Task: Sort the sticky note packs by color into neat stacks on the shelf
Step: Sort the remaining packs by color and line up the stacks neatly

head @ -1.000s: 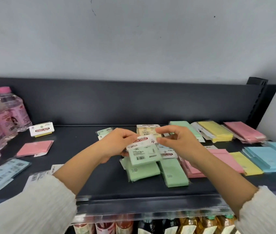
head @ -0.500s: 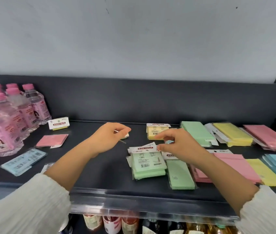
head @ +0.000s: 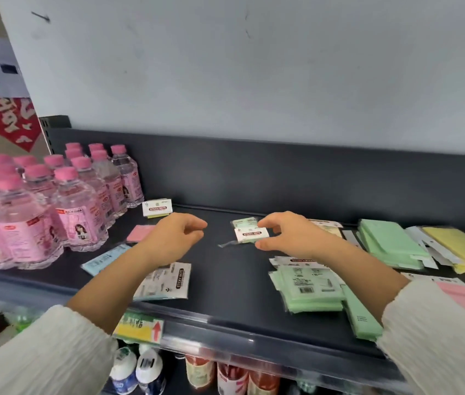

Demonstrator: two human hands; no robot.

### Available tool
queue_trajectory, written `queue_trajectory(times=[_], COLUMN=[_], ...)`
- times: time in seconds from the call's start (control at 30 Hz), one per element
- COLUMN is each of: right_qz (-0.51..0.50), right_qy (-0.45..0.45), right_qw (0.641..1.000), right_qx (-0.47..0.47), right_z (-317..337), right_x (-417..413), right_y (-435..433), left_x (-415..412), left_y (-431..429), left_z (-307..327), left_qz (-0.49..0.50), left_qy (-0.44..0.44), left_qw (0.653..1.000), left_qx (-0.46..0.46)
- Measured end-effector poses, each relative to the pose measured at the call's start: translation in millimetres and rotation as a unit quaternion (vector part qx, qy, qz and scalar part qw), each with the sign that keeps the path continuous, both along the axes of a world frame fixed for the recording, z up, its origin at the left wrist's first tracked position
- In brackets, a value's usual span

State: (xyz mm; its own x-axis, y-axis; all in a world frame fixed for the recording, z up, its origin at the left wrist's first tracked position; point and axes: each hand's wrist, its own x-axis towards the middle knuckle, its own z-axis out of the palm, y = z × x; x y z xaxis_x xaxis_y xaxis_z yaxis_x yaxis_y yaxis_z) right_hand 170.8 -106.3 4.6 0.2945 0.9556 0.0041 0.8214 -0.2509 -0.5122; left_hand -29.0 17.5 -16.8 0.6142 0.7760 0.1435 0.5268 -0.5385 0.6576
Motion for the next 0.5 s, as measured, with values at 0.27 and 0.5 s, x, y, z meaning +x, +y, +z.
queue_trajectory(times=[0.27,0.5], right_qz=[-0.178,-0.289], right_qy=[-0.048,-0.090], right_qw=[0.977,0.950], right_qx=[-0.110,-0.077], right_z=[-28.1,-49.8], right_x=[-18.0,-34.1], right_y=[85.0,112.3], left_x=[-52.2,-75.9], left_y=[69.0,65.5], left_z=[-12.9,-16.8], left_qz=[-0.112,-0.306], left_qy=[0.132,0.198], left_qw=[0.984,0.930], left_qx=[0.044,0.046])
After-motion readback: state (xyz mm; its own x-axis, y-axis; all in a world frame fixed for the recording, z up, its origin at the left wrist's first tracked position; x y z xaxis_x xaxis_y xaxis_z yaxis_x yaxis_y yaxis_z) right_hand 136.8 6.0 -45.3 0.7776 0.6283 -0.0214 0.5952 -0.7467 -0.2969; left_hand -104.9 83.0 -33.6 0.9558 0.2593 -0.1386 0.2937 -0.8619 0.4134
